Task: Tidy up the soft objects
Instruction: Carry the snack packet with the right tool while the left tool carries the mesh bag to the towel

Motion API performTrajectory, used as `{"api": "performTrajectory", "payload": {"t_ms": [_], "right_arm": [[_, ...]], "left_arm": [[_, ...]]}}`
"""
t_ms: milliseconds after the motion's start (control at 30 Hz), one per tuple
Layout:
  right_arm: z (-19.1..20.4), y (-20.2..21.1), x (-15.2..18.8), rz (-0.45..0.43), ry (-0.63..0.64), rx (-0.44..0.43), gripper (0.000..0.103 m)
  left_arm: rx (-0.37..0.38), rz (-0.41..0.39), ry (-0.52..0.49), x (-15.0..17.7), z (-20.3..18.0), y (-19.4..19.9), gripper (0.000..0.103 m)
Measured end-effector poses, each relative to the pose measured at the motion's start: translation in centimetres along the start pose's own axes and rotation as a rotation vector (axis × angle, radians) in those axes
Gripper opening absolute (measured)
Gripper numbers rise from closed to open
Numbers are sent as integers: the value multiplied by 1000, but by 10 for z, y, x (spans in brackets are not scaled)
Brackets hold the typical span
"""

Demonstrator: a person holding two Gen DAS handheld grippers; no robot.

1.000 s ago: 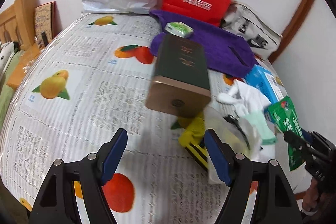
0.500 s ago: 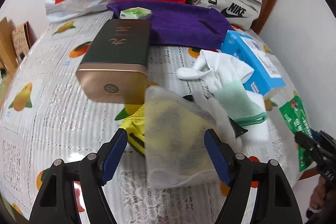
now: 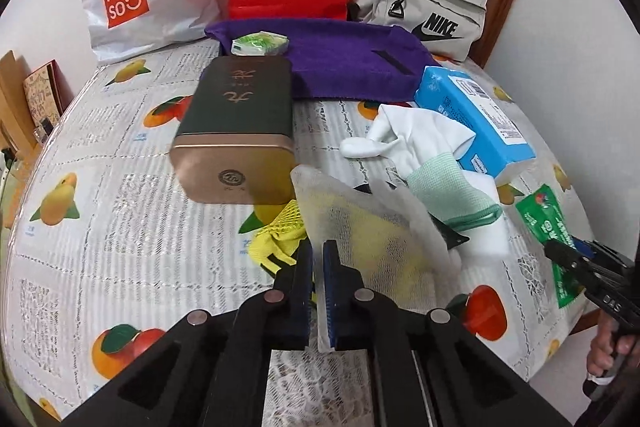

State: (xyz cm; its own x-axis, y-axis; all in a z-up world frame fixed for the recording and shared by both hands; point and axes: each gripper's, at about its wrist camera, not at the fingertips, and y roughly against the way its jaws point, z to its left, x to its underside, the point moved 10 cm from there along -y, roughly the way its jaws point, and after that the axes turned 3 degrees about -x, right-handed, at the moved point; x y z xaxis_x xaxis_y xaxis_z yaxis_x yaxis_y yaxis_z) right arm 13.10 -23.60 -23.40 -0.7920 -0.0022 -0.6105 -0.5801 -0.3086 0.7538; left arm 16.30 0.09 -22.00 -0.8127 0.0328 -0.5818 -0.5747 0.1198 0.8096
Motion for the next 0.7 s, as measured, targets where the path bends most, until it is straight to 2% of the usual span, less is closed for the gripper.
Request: {"api": "performTrajectory", "payload": {"t_ms": [167,433,700], "right_arm": [[-4,0,0,-3,-24,7,33],[-8,6,-2,-15,-51,25,30],[0,1,5,11,-22,29,30]], "left_arm": [[-14,-21,24,0,13,11,6],[6,-74,48,-5,23,33,4],[-2,3,31,18,18,9,6]]}}
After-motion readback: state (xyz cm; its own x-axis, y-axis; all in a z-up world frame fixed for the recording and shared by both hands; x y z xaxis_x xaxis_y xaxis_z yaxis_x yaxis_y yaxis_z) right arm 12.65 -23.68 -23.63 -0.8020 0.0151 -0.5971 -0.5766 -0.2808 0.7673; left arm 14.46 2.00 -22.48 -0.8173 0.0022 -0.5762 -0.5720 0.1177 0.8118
